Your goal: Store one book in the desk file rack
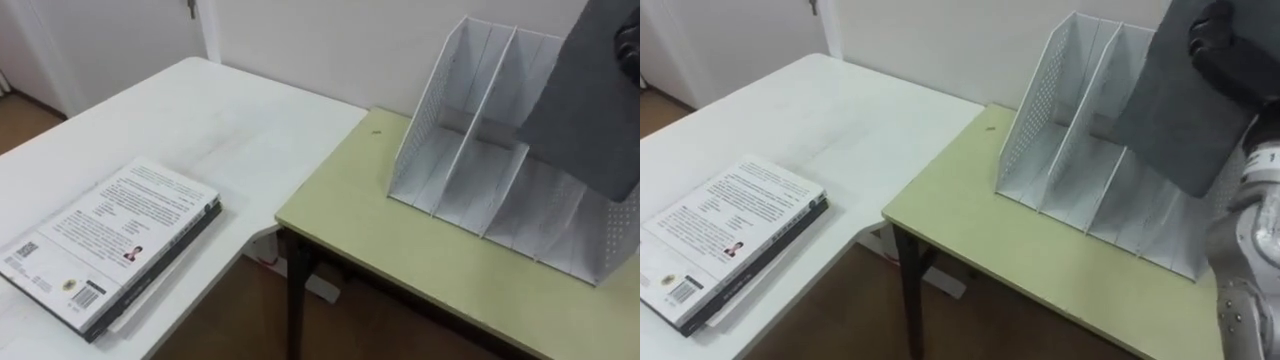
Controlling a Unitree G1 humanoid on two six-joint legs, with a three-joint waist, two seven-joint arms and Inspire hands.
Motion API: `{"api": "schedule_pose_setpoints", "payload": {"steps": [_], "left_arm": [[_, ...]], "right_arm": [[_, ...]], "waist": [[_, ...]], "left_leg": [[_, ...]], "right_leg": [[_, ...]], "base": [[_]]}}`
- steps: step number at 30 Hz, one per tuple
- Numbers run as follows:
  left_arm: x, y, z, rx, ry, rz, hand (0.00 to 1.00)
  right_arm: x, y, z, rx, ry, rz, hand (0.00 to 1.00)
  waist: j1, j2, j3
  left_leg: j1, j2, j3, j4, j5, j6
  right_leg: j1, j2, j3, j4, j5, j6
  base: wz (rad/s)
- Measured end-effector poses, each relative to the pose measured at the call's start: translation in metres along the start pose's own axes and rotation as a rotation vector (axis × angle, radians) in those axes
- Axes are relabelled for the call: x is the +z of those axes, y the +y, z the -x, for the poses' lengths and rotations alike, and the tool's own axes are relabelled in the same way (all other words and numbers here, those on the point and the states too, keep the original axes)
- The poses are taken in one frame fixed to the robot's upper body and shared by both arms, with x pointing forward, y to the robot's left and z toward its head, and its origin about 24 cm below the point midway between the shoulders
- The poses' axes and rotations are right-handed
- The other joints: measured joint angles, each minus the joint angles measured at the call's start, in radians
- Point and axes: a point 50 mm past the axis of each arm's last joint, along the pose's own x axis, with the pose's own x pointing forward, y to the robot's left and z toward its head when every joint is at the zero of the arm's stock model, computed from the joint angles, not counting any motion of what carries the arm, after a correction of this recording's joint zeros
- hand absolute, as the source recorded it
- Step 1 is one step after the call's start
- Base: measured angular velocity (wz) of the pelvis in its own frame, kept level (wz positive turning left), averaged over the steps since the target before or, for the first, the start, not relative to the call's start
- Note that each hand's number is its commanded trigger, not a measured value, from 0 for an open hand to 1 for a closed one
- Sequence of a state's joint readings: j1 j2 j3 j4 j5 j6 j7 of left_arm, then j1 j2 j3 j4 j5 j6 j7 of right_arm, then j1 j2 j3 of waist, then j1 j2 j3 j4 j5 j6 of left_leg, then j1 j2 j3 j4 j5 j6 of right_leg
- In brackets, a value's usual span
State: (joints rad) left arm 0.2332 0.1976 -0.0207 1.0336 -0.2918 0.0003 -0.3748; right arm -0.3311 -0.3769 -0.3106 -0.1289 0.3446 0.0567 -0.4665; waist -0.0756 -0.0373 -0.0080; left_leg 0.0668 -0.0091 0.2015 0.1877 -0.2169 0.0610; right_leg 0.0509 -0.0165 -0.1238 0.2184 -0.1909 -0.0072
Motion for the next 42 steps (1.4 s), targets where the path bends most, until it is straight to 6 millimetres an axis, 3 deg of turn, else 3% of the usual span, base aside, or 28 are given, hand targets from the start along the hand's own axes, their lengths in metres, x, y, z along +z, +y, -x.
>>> {"api": "schedule_pose_setpoints", "payload": {"steps": [8, 15, 24, 32, 42], "left_arm": [[-0.006, 0.003, 0.001, 0.026, 0.008, 0.045, 0.0], [-0.005, 0.003, 0.0, 0.029, 0.017, 0.052, 0.0], [-0.002, 0.004, -0.001, 0.044, 0.02, 0.054, 0.0], [-0.001, 0.009, 0.001, 0.065, 0.017, 0.046, 0.0], [0.001, 0.014, 0.002, 0.075, 0.027, 0.051, 0.0]], "right_arm": [[0.017, -0.014, -0.028, -0.203, -0.088, 0.061, 1.0], [0.02, -0.025, -0.037, -0.298, -0.102, 0.097, 1.0], [0.014, -0.027, -0.039, -0.309, -0.076, 0.106, 1.0], [-0.007, -0.029, -0.048, -0.291, 0.033, 0.133, 1.0], [-0.017, -0.021, -0.049, -0.253, 0.085, 0.174, 1.0]], "waist": [[-0.005, -0.005, 0.001], [-0.002, -0.012, 0.0058], [-0.002, -0.013, 0.004], [-0.001, -0.029, 0.0027], [0.006, -0.031, 0.0016]], "left_leg": [[-0.002, -0.003, -0.008, 0.001, 0.0, 0.0], [-0.005, -0.003, -0.014, 0.002, 0.002, -0.001], [-0.009, -0.003, -0.016, 0.001, 0.002, 0.0], [-0.01, -0.003, -0.016, 0.002, 0.002, 0.0], [-0.025, -0.003, -0.016, 0.008, 0.002, 0.0]], "right_leg": [[0.001, -0.007, -0.035, 0.002, 0.0, 0.0], [-0.001, -0.008, -0.051, 0.002, 0.0, 0.0], [-0.005, -0.009, -0.059, 0.002, 0.0, 0.0], [-0.005, -0.01, -0.069, 0.002, 0.0, 0.0], [-0.018, -0.012, -0.077, 0.002, 0.0, 0.0]], "base": [[0.01], [0.01], [0.0], [0.0], [0.0]]}}
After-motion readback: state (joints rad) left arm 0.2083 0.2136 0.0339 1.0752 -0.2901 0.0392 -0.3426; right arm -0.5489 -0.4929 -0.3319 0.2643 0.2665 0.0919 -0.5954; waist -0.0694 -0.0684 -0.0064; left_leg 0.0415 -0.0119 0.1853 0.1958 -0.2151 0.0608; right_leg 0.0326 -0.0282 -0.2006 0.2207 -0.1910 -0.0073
